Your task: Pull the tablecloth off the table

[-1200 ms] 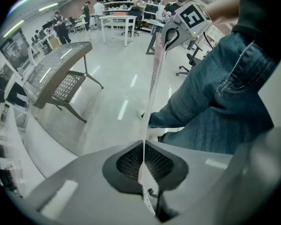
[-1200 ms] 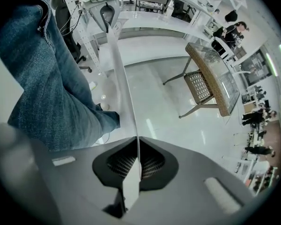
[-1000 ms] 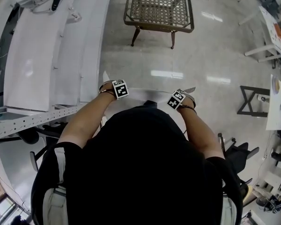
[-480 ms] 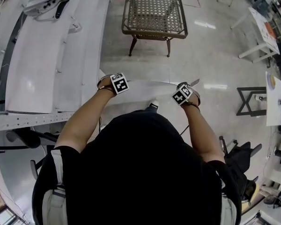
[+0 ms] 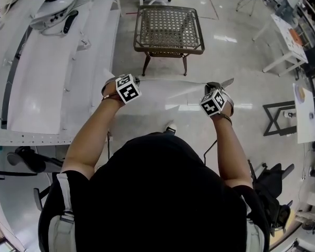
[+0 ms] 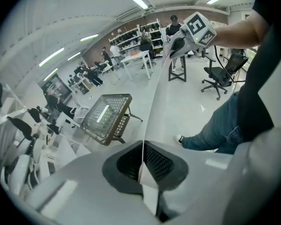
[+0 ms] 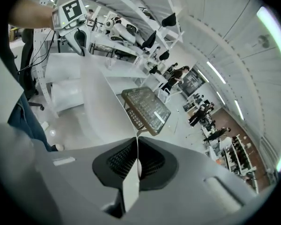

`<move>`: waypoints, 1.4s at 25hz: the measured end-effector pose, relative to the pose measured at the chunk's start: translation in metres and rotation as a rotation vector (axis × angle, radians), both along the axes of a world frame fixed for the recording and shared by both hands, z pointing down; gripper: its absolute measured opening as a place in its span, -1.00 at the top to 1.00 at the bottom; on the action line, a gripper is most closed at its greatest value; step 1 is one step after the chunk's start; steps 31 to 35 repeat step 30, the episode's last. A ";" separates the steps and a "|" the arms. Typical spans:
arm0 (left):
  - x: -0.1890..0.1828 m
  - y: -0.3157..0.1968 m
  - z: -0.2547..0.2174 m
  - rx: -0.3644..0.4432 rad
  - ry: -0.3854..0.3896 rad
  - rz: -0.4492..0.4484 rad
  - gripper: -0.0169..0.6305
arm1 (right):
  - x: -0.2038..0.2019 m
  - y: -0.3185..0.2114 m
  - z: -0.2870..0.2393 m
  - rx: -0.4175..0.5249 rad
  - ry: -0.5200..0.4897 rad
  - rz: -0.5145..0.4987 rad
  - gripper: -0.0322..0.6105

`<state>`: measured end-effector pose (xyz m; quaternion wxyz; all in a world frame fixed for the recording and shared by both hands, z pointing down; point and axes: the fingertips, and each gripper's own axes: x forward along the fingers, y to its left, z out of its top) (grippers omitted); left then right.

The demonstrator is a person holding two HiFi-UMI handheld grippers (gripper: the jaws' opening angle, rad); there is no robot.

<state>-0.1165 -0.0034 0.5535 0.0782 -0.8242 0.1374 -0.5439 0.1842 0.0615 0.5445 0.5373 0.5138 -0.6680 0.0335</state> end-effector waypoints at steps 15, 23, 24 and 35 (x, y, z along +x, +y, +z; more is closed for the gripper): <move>0.006 -0.024 -0.087 0.106 0.073 -0.033 0.94 | 0.001 -0.010 -0.087 0.140 -0.015 -0.004 0.79; 0.008 -0.021 -0.068 0.067 0.054 -0.025 0.94 | 0.003 -0.008 -0.073 0.106 -0.025 0.000 0.79; 0.008 -0.022 -0.068 0.067 0.054 -0.024 0.94 | 0.004 -0.009 -0.072 0.105 -0.027 0.001 0.79; 0.008 -0.023 -0.064 0.054 0.050 -0.012 0.94 | 0.005 -0.012 -0.069 0.099 -0.035 0.011 0.79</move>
